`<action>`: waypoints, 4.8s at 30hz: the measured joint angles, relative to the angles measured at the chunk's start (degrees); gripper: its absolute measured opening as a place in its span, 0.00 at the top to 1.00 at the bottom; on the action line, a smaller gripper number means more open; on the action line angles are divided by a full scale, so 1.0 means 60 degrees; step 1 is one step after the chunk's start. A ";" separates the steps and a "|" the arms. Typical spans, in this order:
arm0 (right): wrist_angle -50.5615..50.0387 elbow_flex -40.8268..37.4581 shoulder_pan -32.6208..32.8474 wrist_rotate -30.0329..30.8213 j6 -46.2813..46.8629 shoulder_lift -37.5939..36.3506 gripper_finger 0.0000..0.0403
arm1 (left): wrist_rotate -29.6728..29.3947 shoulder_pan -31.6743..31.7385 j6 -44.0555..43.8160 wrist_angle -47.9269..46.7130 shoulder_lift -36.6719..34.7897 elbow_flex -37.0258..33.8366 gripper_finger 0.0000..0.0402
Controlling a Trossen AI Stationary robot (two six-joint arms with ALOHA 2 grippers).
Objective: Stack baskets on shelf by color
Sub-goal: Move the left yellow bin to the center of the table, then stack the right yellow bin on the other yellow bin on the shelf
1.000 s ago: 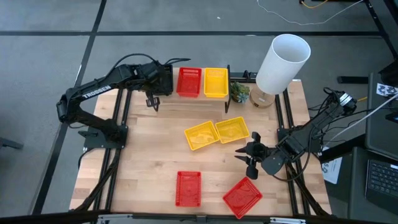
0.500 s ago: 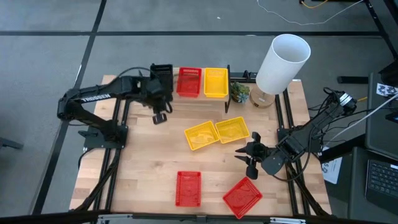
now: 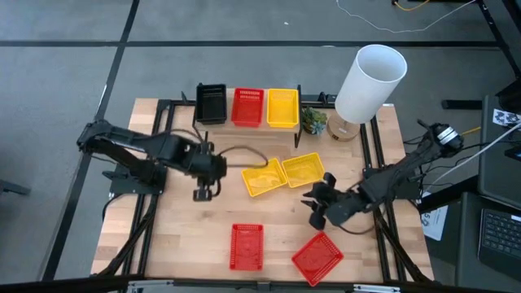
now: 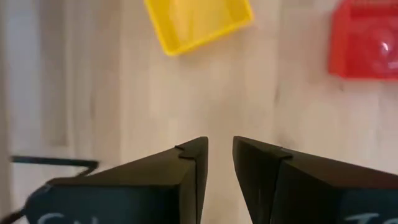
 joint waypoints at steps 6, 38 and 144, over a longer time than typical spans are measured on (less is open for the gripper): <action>-0.0727 -0.0004 -0.1041 -0.0821 0.1004 0.0299 0.74 | -0.0241 -0.1020 -0.0836 0.0874 -0.0021 -0.0425 0.83; -0.3785 0.0011 -0.1202 -0.1162 0.3228 0.0237 0.74 | -0.3594 -0.0223 -0.2800 0.9563 0.3624 -0.3090 0.89; -0.5818 0.1728 -0.3510 0.0526 0.1855 0.2379 0.75 | -0.5061 -0.1728 -0.3327 0.5208 0.0478 -0.3082 0.89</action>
